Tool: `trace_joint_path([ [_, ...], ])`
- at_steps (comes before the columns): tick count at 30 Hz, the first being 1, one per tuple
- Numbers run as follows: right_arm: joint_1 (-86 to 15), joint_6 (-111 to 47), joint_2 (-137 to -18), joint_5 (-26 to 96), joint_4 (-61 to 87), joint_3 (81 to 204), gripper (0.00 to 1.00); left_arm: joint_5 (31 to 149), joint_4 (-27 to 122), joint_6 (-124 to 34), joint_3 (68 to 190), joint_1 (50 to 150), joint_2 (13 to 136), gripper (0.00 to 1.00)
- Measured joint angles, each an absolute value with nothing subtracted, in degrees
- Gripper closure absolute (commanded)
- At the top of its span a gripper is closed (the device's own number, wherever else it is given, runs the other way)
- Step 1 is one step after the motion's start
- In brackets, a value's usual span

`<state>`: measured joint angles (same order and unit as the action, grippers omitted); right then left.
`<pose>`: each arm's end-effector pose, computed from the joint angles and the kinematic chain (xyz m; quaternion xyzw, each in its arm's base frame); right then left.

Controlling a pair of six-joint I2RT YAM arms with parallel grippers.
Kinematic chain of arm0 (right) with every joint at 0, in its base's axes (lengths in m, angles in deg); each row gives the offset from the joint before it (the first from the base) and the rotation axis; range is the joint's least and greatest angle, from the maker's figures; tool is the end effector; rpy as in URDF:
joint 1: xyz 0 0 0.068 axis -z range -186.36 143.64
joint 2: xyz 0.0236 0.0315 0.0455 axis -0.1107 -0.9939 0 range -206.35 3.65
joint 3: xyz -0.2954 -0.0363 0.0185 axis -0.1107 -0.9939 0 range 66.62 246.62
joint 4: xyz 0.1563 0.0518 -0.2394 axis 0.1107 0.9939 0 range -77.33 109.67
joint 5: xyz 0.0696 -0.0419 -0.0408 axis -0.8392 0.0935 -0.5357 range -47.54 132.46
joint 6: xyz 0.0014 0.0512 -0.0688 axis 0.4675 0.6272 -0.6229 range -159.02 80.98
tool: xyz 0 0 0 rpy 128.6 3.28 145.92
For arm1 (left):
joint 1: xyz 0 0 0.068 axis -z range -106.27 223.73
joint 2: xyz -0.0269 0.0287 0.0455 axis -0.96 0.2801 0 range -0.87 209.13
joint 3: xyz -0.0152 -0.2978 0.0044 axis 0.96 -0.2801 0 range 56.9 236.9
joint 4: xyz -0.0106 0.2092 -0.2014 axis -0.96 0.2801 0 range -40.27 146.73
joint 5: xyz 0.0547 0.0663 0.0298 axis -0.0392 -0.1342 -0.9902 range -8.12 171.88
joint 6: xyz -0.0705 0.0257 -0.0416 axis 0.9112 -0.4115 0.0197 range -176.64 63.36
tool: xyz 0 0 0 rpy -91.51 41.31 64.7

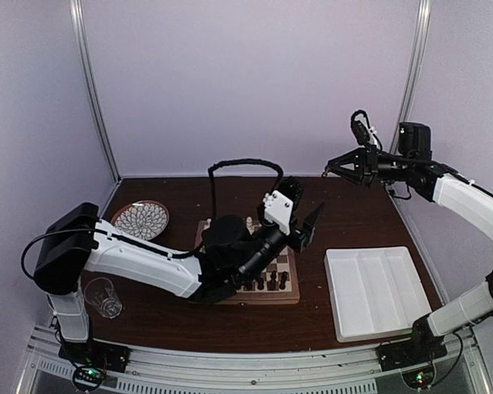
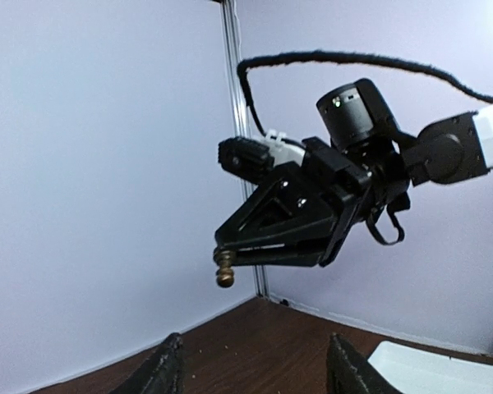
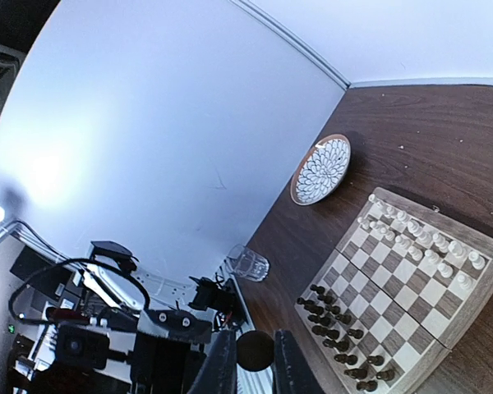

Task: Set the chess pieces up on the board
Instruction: Pass from the right arm to the left

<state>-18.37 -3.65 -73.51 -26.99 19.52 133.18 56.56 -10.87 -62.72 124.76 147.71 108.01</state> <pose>0.3116 0.1387 0.3745 -0.1959 0.7171 0.6160 0.2607 0.1678 -0.4674 0.3000 0.2247 0.5460 -0.3403 0.7319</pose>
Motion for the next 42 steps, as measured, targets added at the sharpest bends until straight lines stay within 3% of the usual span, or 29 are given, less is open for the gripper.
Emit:
trace_joint_path([
  [11,-17.8,15.5,-72.0,-29.6,1.3,130.0,0.86,50.8,-14.5,-72.4,138.6,149.8,115.5,0.51],
  [42,-17.8,21.0,-68.6,-30.0,-4.8,127.9,0.84,55.9,0.4,-63.3,150.3,145.4,119.4,0.63],
])
